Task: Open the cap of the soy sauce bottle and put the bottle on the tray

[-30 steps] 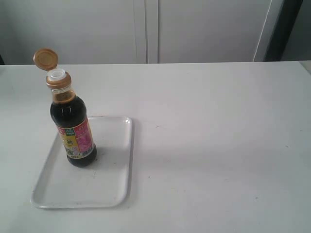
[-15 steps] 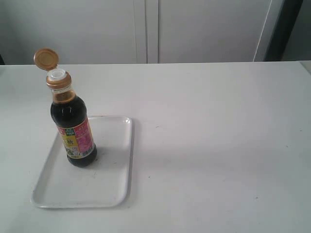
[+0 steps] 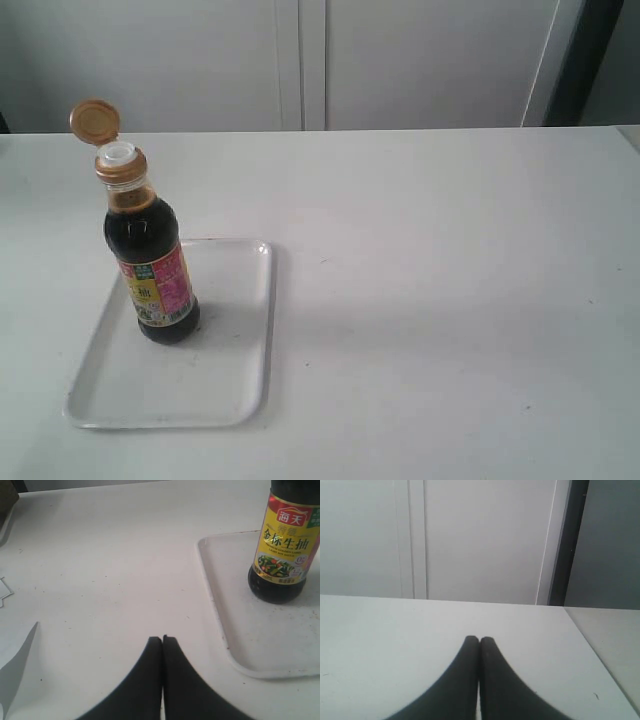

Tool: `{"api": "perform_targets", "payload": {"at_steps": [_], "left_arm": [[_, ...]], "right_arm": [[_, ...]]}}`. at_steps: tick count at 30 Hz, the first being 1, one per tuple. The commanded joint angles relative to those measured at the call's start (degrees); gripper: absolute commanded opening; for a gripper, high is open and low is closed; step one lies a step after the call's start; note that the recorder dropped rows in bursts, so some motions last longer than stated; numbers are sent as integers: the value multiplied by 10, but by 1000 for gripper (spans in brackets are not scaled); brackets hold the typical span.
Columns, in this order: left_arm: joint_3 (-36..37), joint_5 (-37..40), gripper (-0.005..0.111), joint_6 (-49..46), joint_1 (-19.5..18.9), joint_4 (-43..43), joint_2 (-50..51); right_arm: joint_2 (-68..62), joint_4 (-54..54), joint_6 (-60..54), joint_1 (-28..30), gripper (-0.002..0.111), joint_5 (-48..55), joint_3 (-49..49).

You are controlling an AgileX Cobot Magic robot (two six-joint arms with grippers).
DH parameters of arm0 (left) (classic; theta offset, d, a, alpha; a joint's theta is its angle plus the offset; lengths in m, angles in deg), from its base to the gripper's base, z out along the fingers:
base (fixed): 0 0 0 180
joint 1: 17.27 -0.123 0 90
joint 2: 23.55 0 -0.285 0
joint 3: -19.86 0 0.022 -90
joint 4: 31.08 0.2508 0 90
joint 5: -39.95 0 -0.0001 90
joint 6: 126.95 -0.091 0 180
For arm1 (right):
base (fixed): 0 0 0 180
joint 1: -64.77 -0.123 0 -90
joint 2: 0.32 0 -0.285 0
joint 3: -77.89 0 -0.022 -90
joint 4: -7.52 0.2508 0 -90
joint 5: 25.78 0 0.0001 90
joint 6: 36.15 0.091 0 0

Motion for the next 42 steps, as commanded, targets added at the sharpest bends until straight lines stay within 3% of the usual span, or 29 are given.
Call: {"api": "perform_targets", "payload": {"at_steps": [1, 7, 16, 42], "left_arm": [[2, -2, 0, 0, -1, -6, -3], [2, -2, 0, 0, -1, -6, -3], [2, -2, 0, 0, -1, -6, -3], [2, -2, 0, 0, -1, -6, -3]], "right_arm": [[28, -2, -14, 6, 0, 55, -2], [81, -2, -15, 6, 0, 120, -4], [85, -2, -9, 6, 0, 79, -87], [85, -2, -21, 6, 0, 117, -87]]}}
